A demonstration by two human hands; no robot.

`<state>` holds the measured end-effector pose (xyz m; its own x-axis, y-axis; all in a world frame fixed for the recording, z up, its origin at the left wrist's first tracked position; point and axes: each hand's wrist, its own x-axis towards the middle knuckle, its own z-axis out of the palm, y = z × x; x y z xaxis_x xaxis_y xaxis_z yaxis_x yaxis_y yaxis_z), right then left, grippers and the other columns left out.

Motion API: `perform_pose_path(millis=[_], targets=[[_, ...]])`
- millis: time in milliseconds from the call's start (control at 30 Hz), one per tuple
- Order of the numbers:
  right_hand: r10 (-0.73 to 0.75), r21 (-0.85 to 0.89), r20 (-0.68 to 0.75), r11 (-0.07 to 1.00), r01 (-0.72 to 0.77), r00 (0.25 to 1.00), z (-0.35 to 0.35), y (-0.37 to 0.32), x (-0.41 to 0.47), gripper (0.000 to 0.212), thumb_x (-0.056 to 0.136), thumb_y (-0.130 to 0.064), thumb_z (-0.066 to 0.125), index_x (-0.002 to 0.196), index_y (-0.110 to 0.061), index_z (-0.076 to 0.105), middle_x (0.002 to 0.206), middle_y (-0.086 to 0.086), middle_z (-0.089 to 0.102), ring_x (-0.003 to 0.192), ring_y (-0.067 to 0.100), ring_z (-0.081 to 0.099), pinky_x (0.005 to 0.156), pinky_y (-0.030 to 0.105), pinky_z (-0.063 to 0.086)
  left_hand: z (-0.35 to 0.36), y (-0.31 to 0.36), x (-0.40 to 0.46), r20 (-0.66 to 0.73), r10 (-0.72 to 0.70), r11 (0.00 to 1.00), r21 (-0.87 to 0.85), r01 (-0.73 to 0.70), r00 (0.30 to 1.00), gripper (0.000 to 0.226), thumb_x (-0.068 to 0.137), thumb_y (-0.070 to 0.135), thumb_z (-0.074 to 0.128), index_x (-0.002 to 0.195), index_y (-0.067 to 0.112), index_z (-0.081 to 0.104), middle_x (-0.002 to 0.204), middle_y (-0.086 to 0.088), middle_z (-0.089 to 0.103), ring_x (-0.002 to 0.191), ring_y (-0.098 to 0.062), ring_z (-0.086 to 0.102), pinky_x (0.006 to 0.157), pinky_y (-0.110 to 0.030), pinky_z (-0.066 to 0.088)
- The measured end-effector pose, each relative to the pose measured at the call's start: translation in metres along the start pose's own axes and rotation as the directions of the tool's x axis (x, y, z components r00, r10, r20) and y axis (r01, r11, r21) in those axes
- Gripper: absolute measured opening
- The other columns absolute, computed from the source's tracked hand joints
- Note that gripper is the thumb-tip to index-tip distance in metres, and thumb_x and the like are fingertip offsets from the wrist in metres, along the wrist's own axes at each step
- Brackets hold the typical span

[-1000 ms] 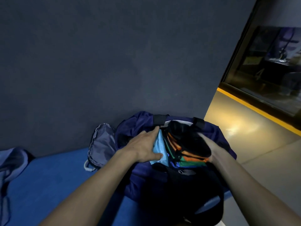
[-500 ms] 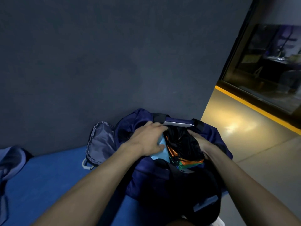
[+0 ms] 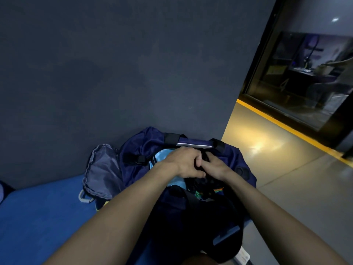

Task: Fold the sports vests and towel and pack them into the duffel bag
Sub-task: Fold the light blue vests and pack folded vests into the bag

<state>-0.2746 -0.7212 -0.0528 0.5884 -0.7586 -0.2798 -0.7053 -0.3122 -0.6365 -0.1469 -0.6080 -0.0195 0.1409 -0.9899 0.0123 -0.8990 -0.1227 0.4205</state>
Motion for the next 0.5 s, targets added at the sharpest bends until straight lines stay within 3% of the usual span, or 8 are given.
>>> perform_pose_path(millis=[100, 167, 233, 300, 400, 500], targets=[[0.004, 0.0, 0.059, 1.0, -0.004, 0.998, -0.008, 0.004, -0.008, 0.083, 0.09, -0.077, 0.038, 0.158, -0.03, 0.03, 0.159, 0.0, 0.04, 0.143, 0.023, 0.041, 0.109, 0.035, 0.034, 0.002, -0.004, -0.003, 0.048, 0.024, 0.995, 0.092, -0.028, 0.999, 0.056, 0.078, 0.06, 0.074, 0.12, 0.026, 0.056, 0.122, 0.006, 0.047, 0.122, -0.018, 0.04, 0.102, -0.043, 0.044], [0.003, -0.097, 0.128, 0.995, 0.01, 0.992, -0.014, 0.004, -0.02, 0.091, 0.084, -0.088, 0.022, 0.159, -0.037, 0.026, 0.163, -0.004, 0.035, 0.147, 0.02, 0.037, 0.116, 0.037, 0.03, 0.001, -0.007, -0.004, 0.062, 0.013, 0.992, 0.126, -0.021, 0.998, 0.071, 0.081, 0.064, 0.069, 0.137, 0.025, 0.051, 0.134, 0.007, 0.046, 0.13, -0.018, 0.035, 0.106, -0.042, 0.042], [0.048, -0.279, 0.189, 0.96, 0.007, 0.981, -0.02, 0.002, -0.035, 0.099, 0.08, -0.093, 0.008, 0.161, -0.037, 0.018, 0.164, -0.002, 0.032, 0.147, 0.024, 0.036, 0.112, 0.039, 0.033, 0.002, -0.007, -0.003, 0.087, 0.01, 0.986, 0.167, -0.024, 0.996, 0.074, 0.083, 0.066, 0.065, 0.144, 0.027, 0.05, 0.141, 0.007, 0.044, 0.134, -0.019, 0.032, 0.109, -0.042, 0.041], [0.087, -0.442, 0.198, 0.897, 0.009, 0.976, -0.028, -0.002, -0.051, 0.108, 0.077, -0.095, 0.002, 0.159, -0.031, 0.029, 0.157, 0.002, 0.043, 0.138, 0.025, 0.046, 0.099, 0.037, 0.04, 0.003, -0.003, -0.001, 0.116, -0.001, 0.978, 0.209, -0.023, 0.993, 0.076, 0.084, 0.067, 0.062, 0.148, 0.027, 0.048, 0.147, 0.006, 0.041, 0.137, -0.02, 0.029, 0.112, -0.043, 0.038], [-0.008, -0.425, 0.198, 0.901, 0.093, 0.98, -0.049, -0.003, -0.078, 0.102, 0.078, -0.093, 0.004, 0.129, -0.031, 0.066, 0.129, -0.004, 0.065, 0.114, 0.016, 0.059, 0.096, 0.036, 0.043, 0.001, -0.001, -0.001, 0.144, -0.028, 0.974, 0.226, -0.005, 0.989, 0.078, 0.087, 0.068, 0.059, 0.152, 0.029, 0.043, 0.154, 0.006, 0.035, 0.143, -0.021, 0.023, 0.116, -0.041, 0.033], [-0.141, -0.166, 0.113, 0.973, 0.159, 0.984, -0.081, -0.003, -0.097, 0.083, 0.091, -0.079, 0.018, 0.09, -0.027, 0.082, 0.102, -0.008, 0.076, 0.095, 0.009, 0.067, 0.101, 0.034, 0.044, 0.003, -0.003, -0.005, 0.163, -0.021, 0.975, 0.222, -0.016, 0.986, 0.074, 0.09, 0.069, 0.054, 0.154, 0.035, 0.04, 0.165, 0.006, 0.022, 0.15, -0.021, 0.01, 0.121, -0.044, 0.025]])
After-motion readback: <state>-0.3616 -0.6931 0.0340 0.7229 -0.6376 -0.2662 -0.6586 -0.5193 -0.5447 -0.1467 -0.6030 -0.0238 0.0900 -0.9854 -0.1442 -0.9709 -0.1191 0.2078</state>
